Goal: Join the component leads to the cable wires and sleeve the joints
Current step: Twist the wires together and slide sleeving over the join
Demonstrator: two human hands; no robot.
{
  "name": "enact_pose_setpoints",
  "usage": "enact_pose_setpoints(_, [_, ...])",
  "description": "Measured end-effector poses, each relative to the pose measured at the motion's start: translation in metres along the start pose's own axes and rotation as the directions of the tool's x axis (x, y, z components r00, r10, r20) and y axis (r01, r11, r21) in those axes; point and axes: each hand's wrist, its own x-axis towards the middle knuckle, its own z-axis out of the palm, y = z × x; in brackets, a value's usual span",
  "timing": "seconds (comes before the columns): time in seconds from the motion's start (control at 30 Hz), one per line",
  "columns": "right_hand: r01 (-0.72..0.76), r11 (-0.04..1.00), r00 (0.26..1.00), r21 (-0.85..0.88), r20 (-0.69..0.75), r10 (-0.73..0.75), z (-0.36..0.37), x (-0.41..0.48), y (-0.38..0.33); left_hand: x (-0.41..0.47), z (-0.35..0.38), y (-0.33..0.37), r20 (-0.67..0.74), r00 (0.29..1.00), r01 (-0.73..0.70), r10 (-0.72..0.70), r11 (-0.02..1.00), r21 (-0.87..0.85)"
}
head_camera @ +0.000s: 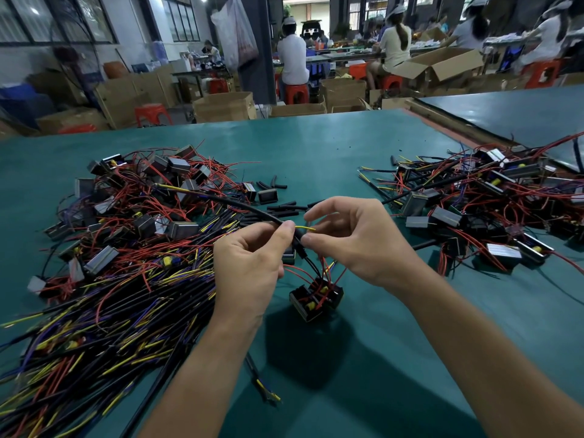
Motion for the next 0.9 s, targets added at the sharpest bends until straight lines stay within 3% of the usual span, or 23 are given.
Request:
enact_pose_setpoints(0.17, [-0.007,1.000,1.000,-0.009,0.028,0.008,-0.002,0.001,0.002,-0.001,0.000,0.002,0.046,0.998,-0.034,0.033,0.999,0.004])
enact_pose_setpoints(0.37, [-0.040,0.961,0.940,-0.272,0.315,0.129,-0.015,0.000,0.009,0.000,0.001,0.001,-0.022,1.000,-0.006,0.005,1.000,-0.026])
enact_pose_setpoints(0.57, [-0.022,0.973,0.938,-0.229,0.333,0.099,-0.012,0.000,0.009,0.002,0.002,0.000,-0.043,0.996,0.076,-0.081,0.992,-0.104])
enact_pose_setpoints(0.7, [-0.009,0.981,0.973,-0.193,0.225,0.053,-0.013,-0.001,0.003,0.003,0.001,-0.001,0.004,0.988,0.153,-0.154,0.976,-0.156])
enact_pose_setpoints(0.8, [-0.037,0.992,0.999,-0.118,-0.011,0.036,-0.023,0.003,-0.007,0.002,0.002,-0.006,0.031,0.983,0.182,-0.180,0.977,-0.110])
enact_pose_setpoints(0.9, [-0.016,0.975,0.958,-0.220,-0.284,-0.048,-0.050,0.013,-0.025,0.000,0.006,-0.016,0.063,0.977,0.205,-0.205,0.979,0.017])
